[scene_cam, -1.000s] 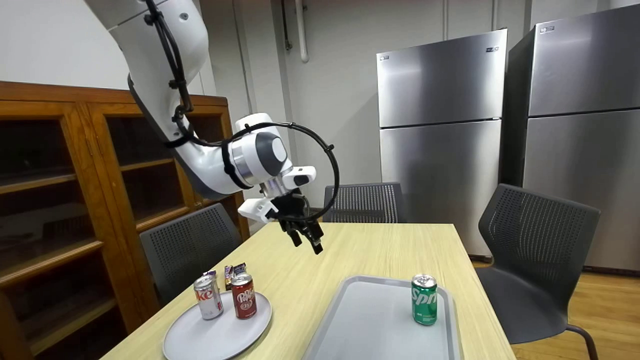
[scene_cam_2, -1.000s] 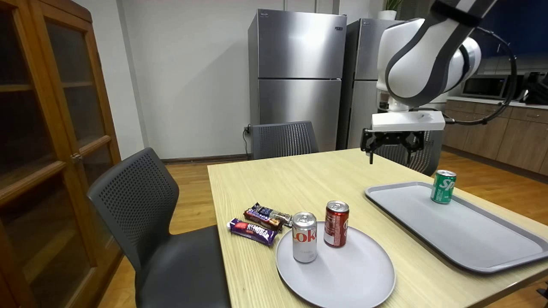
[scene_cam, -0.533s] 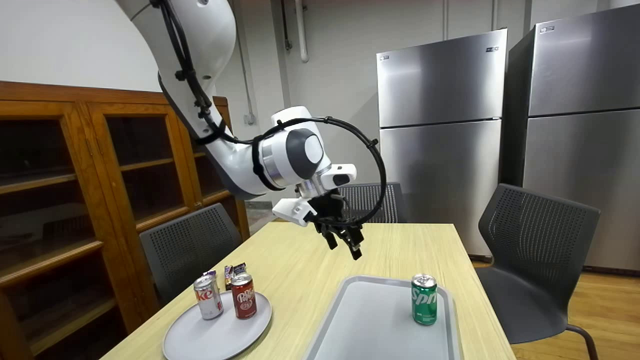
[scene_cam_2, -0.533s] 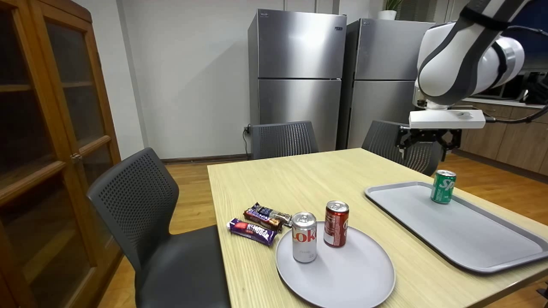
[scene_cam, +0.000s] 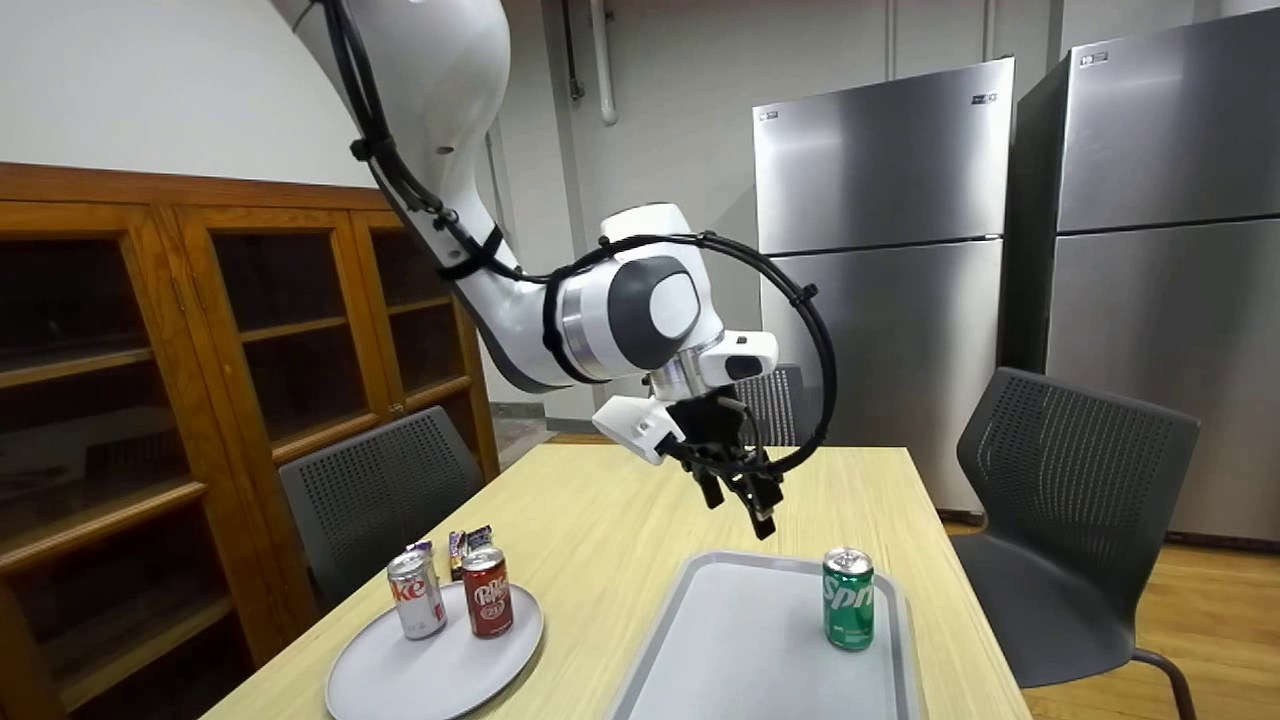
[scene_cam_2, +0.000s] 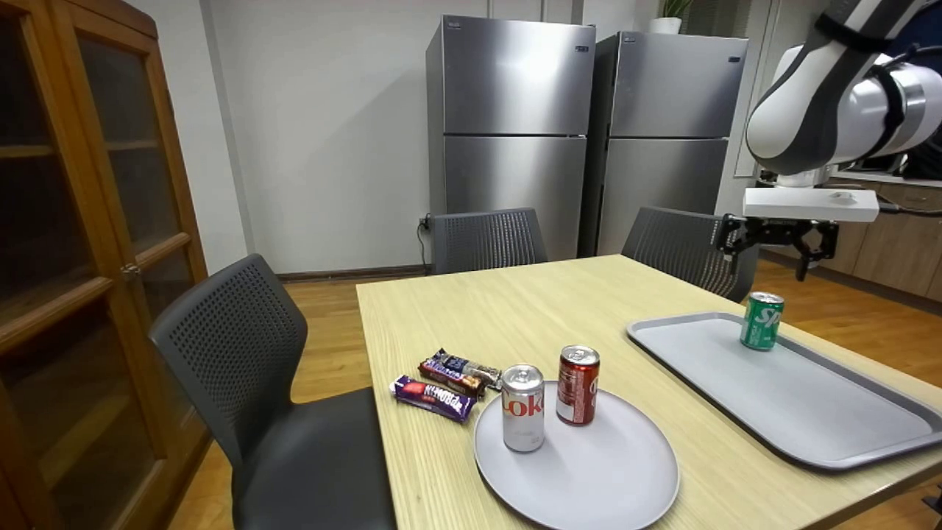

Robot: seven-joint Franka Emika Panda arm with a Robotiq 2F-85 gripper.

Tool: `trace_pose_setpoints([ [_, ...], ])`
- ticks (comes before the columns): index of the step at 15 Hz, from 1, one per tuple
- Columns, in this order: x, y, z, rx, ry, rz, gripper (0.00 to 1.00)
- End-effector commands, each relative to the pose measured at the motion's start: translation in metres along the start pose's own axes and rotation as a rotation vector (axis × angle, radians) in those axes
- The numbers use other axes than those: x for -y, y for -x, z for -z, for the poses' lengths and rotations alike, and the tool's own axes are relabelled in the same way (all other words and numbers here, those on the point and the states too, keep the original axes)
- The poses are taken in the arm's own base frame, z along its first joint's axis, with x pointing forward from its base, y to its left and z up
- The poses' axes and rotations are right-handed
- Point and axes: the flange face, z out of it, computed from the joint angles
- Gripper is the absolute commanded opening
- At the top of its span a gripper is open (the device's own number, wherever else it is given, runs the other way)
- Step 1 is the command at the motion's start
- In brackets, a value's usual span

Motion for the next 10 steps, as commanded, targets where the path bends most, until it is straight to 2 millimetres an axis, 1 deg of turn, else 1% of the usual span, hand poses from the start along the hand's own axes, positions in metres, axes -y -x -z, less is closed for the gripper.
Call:
trace_pose_setpoints([
  [1, -0.014, -0.015, -0.009, 0.013, -0.005, -0.031, 1.0],
  [5, -0.027, -0.026, -0.025, 0.032, 0.0, -0.082, 1.0],
  [10, -0.034, -0.044, -0.047, 0.044, 0.012, -0.133, 1.0],
])
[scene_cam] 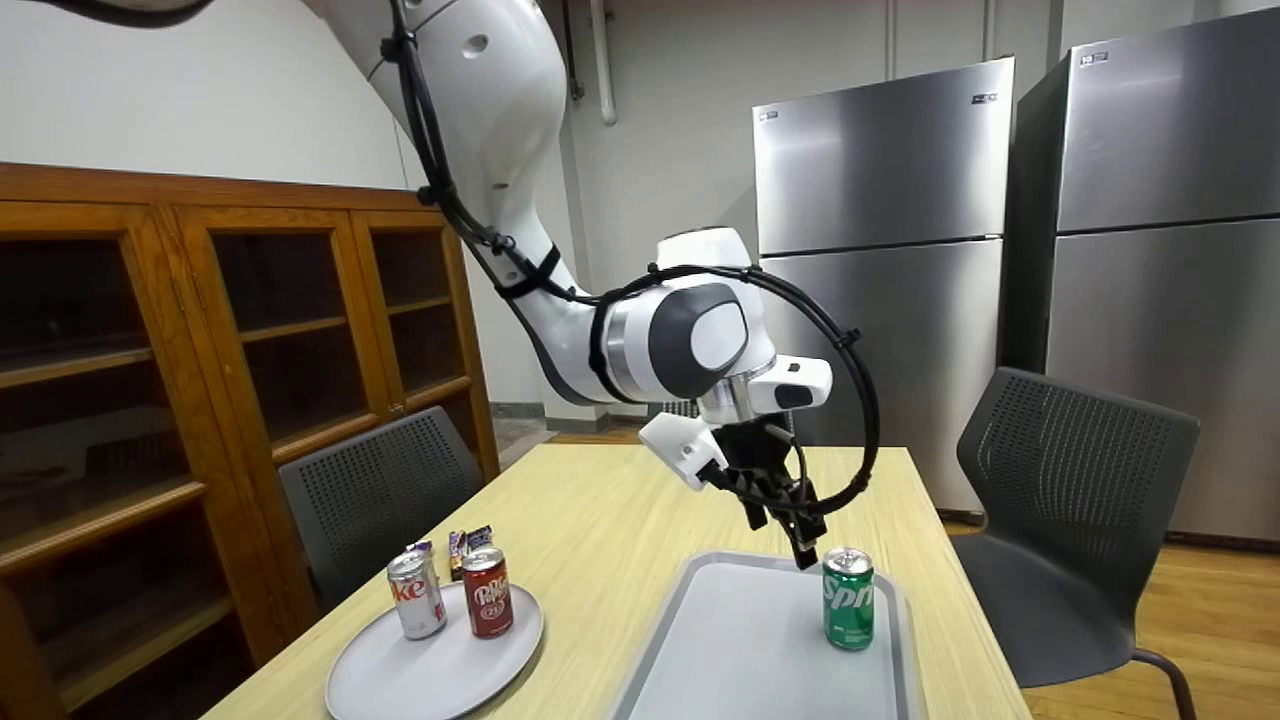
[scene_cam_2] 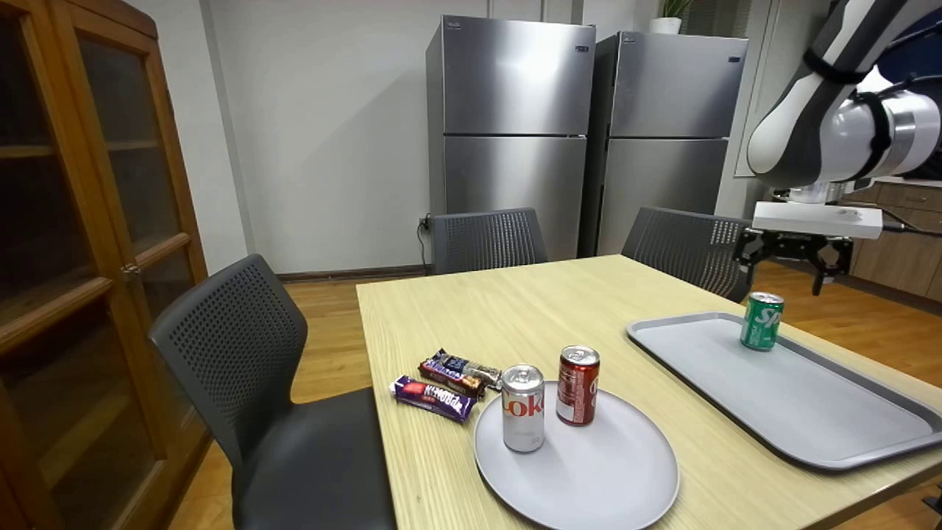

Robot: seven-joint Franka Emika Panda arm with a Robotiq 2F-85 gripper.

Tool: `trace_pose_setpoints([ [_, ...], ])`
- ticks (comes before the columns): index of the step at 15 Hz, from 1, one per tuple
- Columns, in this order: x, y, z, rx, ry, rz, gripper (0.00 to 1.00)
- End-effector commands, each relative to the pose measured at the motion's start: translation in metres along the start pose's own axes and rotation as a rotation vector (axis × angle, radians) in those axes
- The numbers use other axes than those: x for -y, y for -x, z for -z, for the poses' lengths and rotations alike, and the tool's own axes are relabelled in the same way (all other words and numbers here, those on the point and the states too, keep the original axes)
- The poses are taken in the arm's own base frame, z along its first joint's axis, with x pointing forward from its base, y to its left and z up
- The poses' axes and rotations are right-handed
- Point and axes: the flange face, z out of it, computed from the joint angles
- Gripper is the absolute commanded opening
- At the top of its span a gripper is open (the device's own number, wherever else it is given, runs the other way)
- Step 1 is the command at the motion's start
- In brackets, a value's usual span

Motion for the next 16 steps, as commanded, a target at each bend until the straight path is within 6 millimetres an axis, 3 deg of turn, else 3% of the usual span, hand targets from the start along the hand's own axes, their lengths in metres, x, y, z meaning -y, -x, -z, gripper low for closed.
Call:
trace_pose_setpoints([
  [1, 0.0, -0.022, -0.014, 0.011, 0.005, -0.015, 1.0],
  [16, 0.015, -0.076, -0.074, 0.04, 0.048, -0.046, 1.0],
])
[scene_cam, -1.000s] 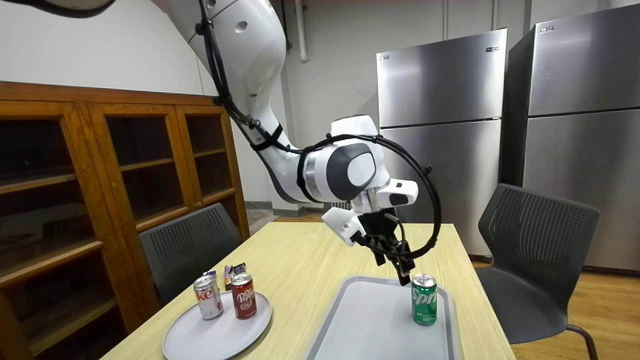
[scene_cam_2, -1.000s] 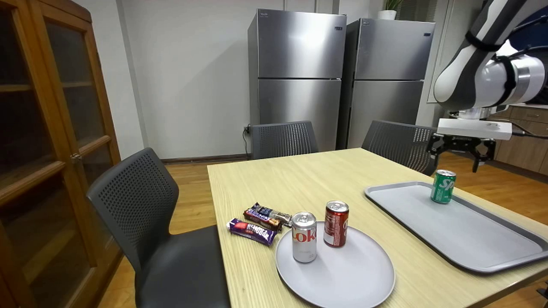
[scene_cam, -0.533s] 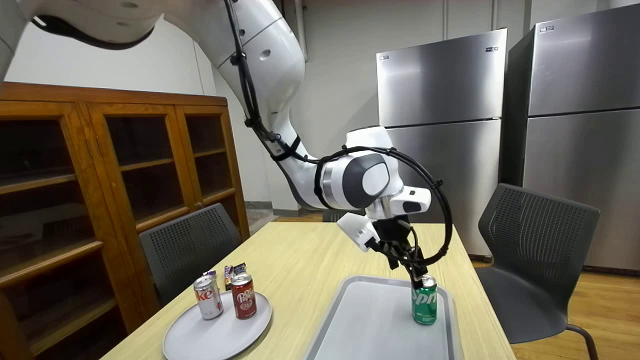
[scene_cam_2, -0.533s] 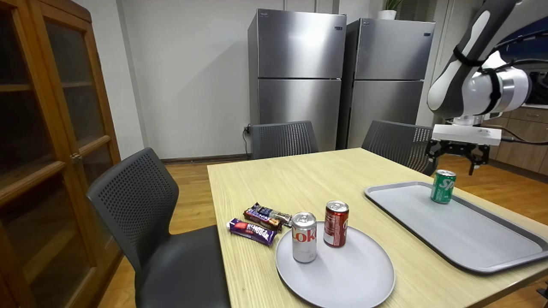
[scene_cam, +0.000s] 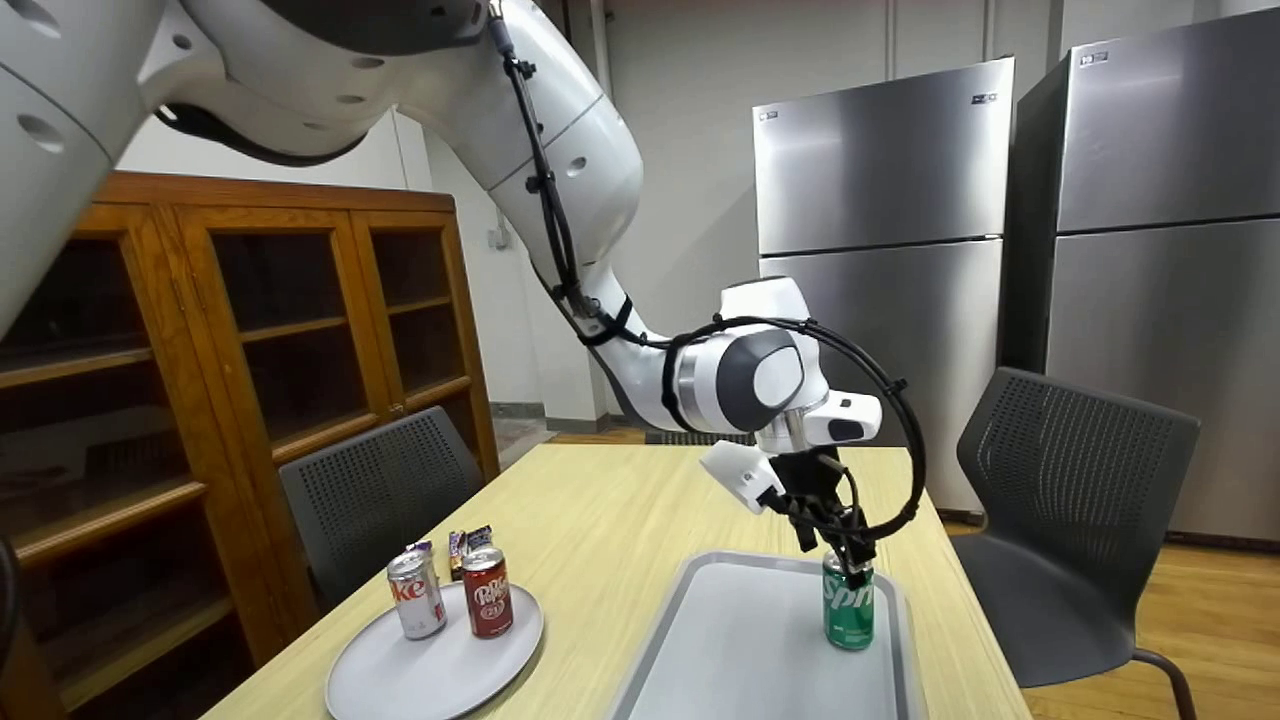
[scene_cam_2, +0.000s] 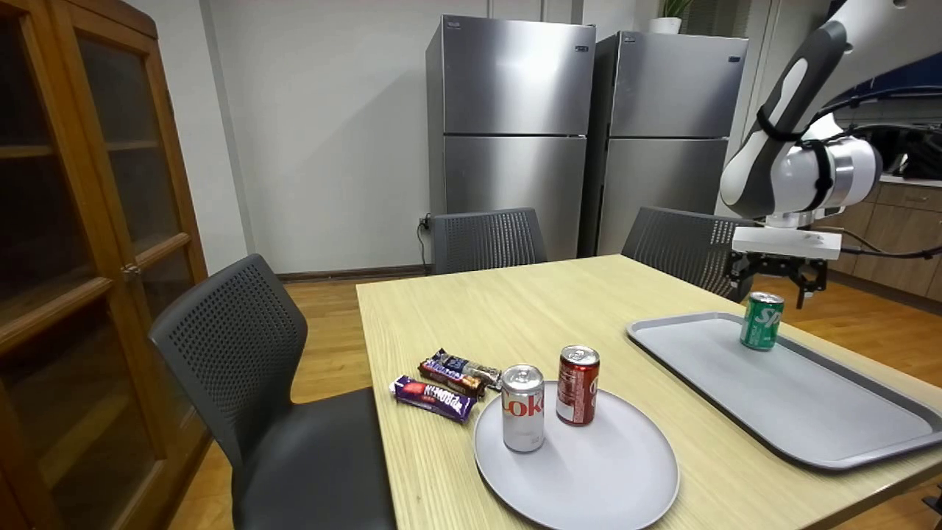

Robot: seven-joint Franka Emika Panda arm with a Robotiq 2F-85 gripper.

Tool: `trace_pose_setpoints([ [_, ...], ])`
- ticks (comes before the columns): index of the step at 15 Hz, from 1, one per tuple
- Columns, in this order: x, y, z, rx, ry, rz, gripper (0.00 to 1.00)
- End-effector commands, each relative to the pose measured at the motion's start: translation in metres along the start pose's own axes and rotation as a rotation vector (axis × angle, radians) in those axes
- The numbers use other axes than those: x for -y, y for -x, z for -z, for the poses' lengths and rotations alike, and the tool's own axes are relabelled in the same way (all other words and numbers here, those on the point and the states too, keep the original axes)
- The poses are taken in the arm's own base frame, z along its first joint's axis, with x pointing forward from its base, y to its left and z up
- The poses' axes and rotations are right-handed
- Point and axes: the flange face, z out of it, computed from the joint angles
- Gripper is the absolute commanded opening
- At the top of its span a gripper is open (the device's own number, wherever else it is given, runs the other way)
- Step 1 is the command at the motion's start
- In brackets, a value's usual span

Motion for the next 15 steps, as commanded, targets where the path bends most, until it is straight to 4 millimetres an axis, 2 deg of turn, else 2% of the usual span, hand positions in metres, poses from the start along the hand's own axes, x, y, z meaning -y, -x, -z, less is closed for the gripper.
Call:
trace_pose_setpoints([
  [1, 0.006, -0.02, -0.009, 0.023, 0.0, 0.011, 1.0],
  [7, 0.014, -0.034, -0.023, 0.027, 0.014, 0.015, 1.0],
  [8, 0.016, -0.035, -0.025, 0.026, 0.016, 0.024, 0.75],
  [9, 0.017, -0.036, -0.026, 0.025, 0.017, 0.026, 0.74],
  [13, 0.019, -0.04, -0.024, 0.022, 0.023, 0.031, 0.42],
  [15, 0.02, -0.041, -0.018, 0.013, 0.021, 0.033, 0.38],
])
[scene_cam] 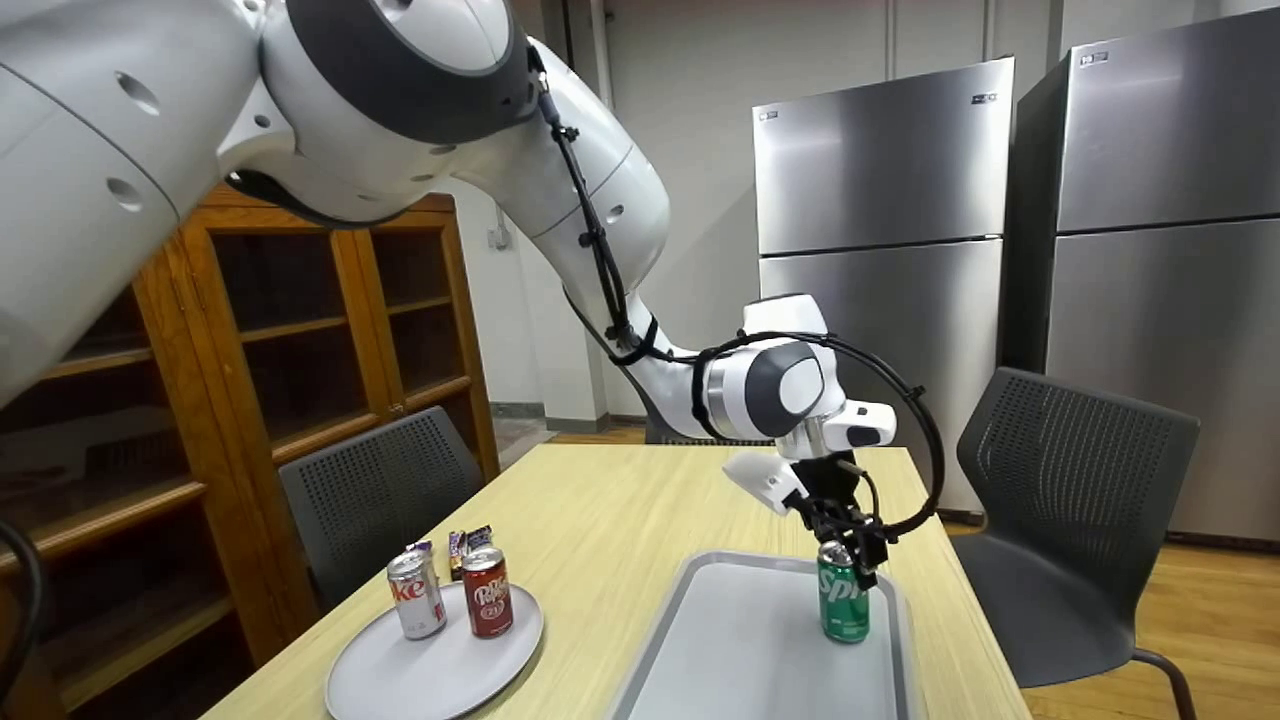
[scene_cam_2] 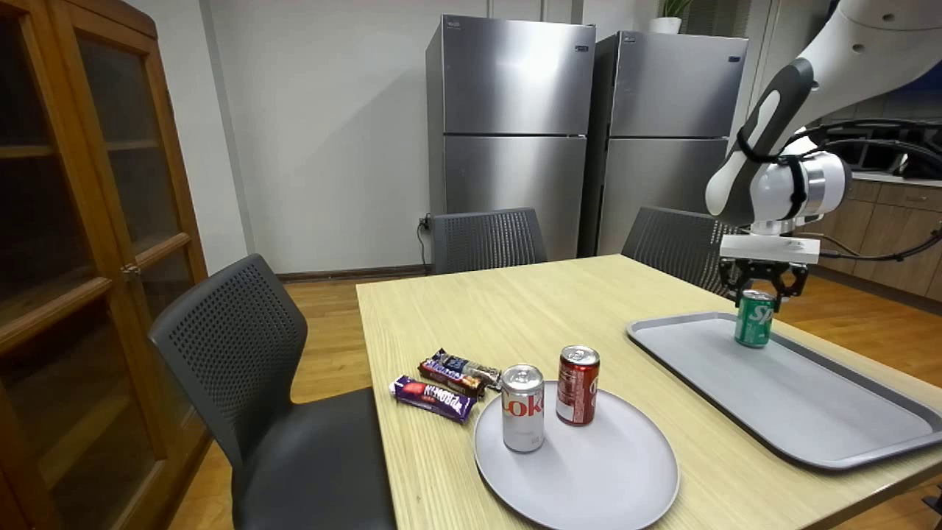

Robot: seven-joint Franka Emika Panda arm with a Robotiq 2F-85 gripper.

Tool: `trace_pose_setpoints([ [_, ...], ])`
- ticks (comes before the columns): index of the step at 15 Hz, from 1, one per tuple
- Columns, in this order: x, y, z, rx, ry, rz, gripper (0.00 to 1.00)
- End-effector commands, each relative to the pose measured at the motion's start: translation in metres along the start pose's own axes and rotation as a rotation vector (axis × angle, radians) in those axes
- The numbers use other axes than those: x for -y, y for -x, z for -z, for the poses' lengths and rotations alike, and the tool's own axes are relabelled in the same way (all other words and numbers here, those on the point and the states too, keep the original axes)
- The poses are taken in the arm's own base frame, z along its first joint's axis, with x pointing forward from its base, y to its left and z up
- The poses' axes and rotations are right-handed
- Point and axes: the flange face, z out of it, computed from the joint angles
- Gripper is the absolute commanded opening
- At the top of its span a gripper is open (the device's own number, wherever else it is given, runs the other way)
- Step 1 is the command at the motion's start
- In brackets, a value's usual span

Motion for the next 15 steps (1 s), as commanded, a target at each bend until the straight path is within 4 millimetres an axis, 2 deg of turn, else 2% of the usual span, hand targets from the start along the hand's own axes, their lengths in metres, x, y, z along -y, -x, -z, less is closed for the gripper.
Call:
trace_pose_setpoints([
  [1, 0.0, -0.009, 0.013, 0.002, -0.012, 0.017, 0.38],
  [5, 0.0, 0.0, 0.03, -0.022, -0.026, 0.025, 0.38],
  [9, 0.003, 0.02, 0.053, -0.044, -0.04, 0.044, 0.38],
  [15, 0.015, 0.082, 0.093, -0.069, -0.073, 0.119, 0.38],
])
